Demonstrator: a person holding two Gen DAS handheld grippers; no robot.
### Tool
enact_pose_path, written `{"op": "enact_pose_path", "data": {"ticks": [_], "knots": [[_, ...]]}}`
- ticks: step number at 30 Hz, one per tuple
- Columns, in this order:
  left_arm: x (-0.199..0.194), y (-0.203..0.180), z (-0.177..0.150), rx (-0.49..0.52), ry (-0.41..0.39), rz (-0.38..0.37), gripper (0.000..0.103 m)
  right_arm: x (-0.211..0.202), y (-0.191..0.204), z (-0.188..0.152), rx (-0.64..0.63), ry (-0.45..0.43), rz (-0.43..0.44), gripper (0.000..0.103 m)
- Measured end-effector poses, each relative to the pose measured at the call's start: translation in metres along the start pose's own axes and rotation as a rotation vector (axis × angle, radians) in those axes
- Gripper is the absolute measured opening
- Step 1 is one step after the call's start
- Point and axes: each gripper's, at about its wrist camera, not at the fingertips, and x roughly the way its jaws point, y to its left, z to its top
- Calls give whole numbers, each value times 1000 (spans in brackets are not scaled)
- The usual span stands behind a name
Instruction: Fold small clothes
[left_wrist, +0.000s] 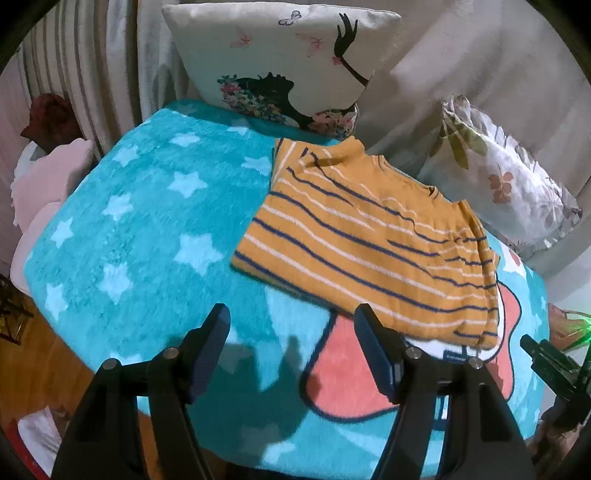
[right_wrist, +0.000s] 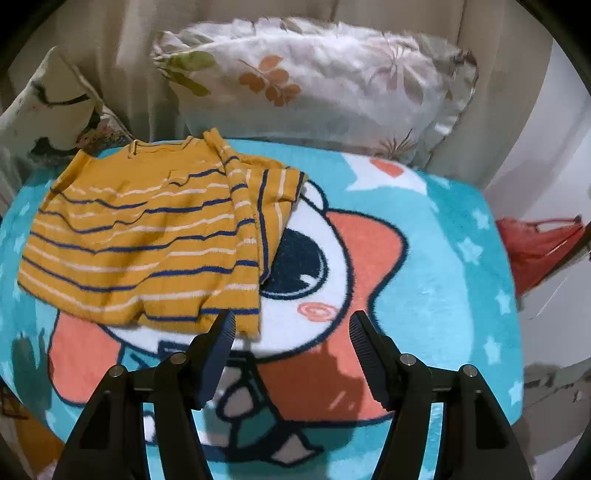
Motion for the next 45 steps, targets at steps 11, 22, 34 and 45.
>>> {"op": "enact_pose_path", "data": {"ticks": [11,22,34,45], "knots": [[1,20,-9,-18,22,34,71,-10,21,-5,-49,-13,4,69],[47,53,17,-20,90,25,72,5,67,17,-72,27,-22,69],[148,73,71,23,210,-90,74,22,145,48,-54,110,16,69],[148,125,99,10,246,-116,0,40,231,83,-99,180,91,69]]}}
